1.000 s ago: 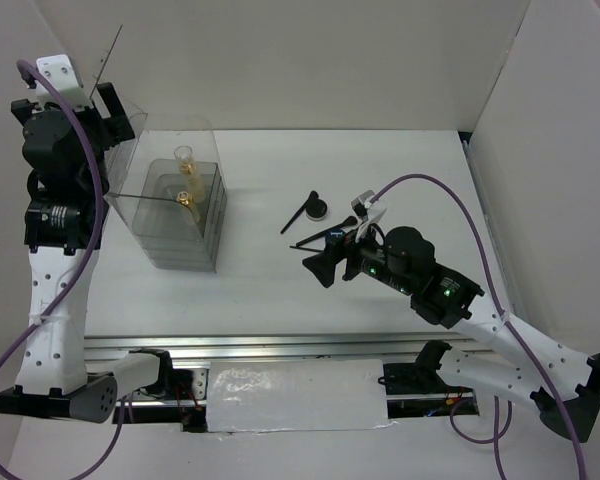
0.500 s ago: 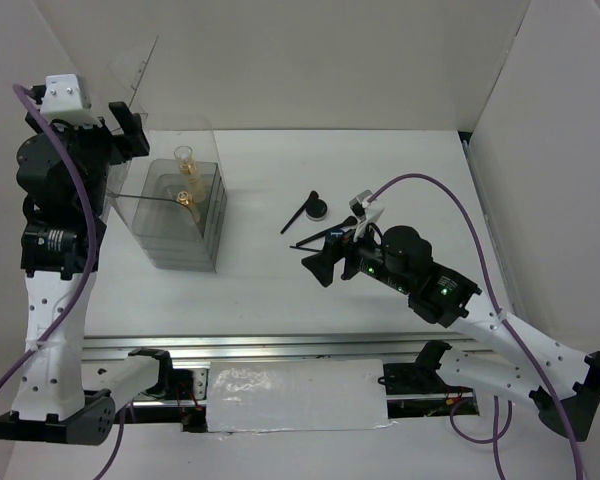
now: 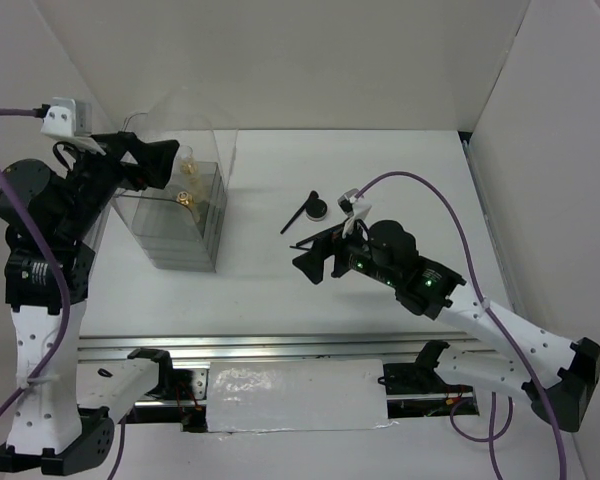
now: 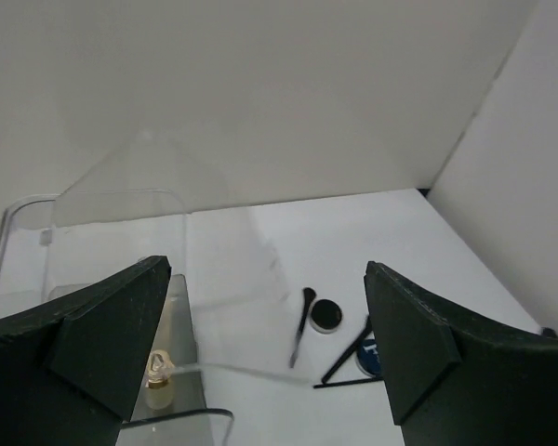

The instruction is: Organize the makeup

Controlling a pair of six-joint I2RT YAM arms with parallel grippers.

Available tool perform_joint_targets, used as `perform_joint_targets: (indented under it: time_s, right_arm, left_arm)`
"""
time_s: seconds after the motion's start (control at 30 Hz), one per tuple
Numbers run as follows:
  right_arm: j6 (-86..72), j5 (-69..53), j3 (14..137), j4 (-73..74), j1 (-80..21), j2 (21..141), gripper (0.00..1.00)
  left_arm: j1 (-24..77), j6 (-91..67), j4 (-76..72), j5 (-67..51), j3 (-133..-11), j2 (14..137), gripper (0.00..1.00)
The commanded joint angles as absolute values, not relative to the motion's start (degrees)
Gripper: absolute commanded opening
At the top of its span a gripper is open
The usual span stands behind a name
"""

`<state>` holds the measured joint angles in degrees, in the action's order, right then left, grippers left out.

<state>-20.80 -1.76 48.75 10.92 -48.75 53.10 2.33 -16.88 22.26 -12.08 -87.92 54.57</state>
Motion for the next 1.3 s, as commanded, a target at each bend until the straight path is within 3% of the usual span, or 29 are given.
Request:
perform_joint_targets:
  time_s: [0.0,0.17,0.43,0.47,0.53,0.63,0.97,1.27]
  right_arm:
    - [-23.8,-2.9,51.5,6.2,-48.0,54.4,1.00]
    - [-30.6,-4.7,51.2,0.2,-45.4,58.8,1.00]
    - [-43.8,-6.7,51.8,-21.3,-43.8,78.0,0.95]
    - [-47.0,-7.8,52.6,-26.5,-43.6,80.7,0.91]
    - [-51.6,-11.9,57.0,-34.4,-43.2,92.5,0.69]
    - [-56.9,-12.5,60.2,-42.2,-43.2,100.0,0.60]
    - [-66.1,-15.5,74.1,-55.7,-41.6,123.6,0.50]
    - [-68.5,-17.0,82.4,-53.6,-41.4,131.2,0.50]
  left_arm:
    - [2.3,-20.2,22.4,-21.1,-90.4,51.9,0.99]
    - [2.3,-18.1,31.2,-12.1,-89.1,48.9,0.99]
    - [2.3,-19.3,35.9,6.6,-67.3,39.6,0.99]
    - [2.4,-20.0,35.9,8.7,-65.8,36.9,0.99]
    - [2.4,-21.1,36.2,13.6,-61.8,33.0,0.98]
    - [2.4,-22.1,36.6,17.6,-60.0,29.5,0.98]
    - [2.4,-26.9,35.4,19.5,-49.3,19.1,0.99]
    - [2.9,-26.5,33.6,17.1,-47.5,20.0,0.99]
